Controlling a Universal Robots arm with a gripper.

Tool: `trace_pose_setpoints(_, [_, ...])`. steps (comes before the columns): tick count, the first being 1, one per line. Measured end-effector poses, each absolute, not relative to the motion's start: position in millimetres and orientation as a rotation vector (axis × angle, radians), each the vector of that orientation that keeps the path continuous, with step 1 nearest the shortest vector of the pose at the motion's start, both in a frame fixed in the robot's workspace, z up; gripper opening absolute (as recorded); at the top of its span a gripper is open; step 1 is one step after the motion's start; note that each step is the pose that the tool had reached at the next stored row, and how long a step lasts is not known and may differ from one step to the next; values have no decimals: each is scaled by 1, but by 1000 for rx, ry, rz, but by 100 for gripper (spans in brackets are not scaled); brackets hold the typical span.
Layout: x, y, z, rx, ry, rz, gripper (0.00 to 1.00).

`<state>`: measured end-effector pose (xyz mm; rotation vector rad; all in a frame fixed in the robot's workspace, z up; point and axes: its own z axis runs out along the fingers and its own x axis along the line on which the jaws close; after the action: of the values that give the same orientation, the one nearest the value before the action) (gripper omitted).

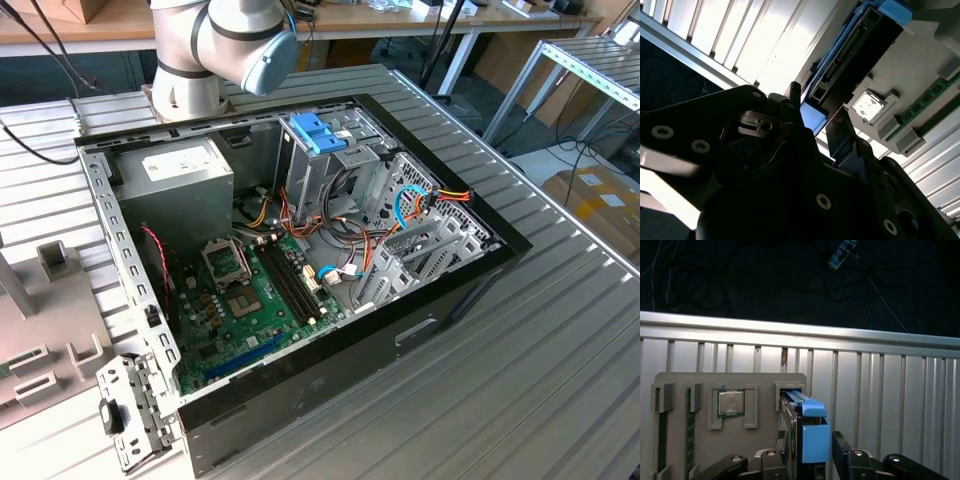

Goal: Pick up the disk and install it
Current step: 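Pick up the disk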

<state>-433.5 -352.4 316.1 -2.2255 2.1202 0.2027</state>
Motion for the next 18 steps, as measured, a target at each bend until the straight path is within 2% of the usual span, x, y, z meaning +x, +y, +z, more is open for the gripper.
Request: trace_pose_setpoints(18, [-438, -352, 302, -2226, 2120, 203, 48])
